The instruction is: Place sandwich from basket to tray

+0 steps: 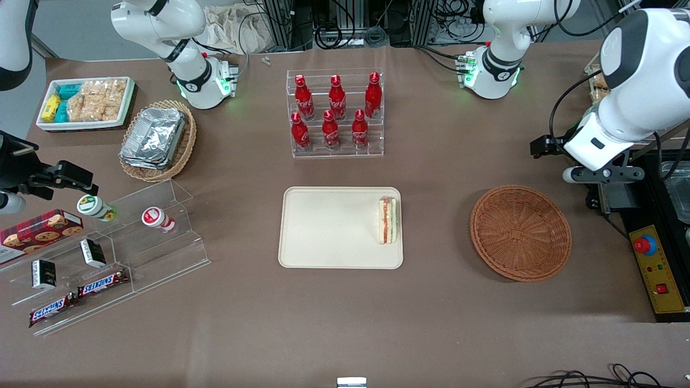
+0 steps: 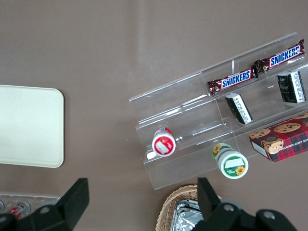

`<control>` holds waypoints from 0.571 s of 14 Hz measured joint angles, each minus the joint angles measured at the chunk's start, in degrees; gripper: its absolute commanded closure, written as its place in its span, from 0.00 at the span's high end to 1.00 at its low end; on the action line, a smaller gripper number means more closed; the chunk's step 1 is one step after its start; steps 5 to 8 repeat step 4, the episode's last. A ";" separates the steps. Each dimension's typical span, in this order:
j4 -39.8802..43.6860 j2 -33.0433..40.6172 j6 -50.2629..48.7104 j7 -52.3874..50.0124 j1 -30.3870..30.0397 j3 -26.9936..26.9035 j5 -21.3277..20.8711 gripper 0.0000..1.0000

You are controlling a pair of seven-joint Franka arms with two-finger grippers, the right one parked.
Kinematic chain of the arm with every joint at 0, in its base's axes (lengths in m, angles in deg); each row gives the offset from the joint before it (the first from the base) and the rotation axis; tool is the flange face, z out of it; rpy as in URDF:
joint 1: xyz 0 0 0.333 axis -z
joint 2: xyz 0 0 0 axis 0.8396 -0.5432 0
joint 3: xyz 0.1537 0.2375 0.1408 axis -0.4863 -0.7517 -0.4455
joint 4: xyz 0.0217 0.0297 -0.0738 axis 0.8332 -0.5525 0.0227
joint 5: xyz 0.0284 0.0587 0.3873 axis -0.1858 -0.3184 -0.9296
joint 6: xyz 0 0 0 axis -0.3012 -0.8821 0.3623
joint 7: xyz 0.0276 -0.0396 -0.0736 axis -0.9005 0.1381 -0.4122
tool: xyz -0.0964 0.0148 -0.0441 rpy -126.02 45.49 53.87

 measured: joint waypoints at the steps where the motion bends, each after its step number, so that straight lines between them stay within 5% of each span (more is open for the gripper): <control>1: 0.01 -0.34 0.73 0.00 -0.02 -0.02 -0.37 0.99; 8: 1.04 -1.65 1.44 0.00 -0.37 -0.32 -0.67 0.99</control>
